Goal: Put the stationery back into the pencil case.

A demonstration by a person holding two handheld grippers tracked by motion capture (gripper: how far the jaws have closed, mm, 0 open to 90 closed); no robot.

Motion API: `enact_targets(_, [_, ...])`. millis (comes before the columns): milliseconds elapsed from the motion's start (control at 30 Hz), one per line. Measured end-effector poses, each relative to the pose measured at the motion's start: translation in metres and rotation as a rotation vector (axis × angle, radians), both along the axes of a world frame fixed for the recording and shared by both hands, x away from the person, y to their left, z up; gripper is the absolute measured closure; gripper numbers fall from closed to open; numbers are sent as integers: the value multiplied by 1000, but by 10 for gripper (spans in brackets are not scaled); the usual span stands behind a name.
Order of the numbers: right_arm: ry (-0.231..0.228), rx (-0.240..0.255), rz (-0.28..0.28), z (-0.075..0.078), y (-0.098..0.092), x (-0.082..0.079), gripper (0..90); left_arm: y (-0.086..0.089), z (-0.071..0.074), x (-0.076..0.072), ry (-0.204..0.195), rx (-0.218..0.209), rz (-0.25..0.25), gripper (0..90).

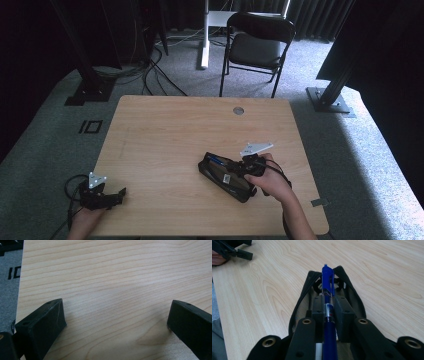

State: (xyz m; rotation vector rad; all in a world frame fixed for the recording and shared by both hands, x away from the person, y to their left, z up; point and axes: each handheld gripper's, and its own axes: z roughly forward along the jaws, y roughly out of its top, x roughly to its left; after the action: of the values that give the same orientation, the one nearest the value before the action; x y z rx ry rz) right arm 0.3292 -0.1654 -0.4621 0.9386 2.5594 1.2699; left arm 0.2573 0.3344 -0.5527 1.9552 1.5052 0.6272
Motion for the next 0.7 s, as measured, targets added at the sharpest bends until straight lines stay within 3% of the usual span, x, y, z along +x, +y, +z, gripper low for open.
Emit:
enact_targets(500, [46,-87,7,-18,15,7,795,0,0,0,0,0,0,18])
enact_targets(700, [44,-115,9,-20,21,9,795,0,0,0,0,0,0,18])
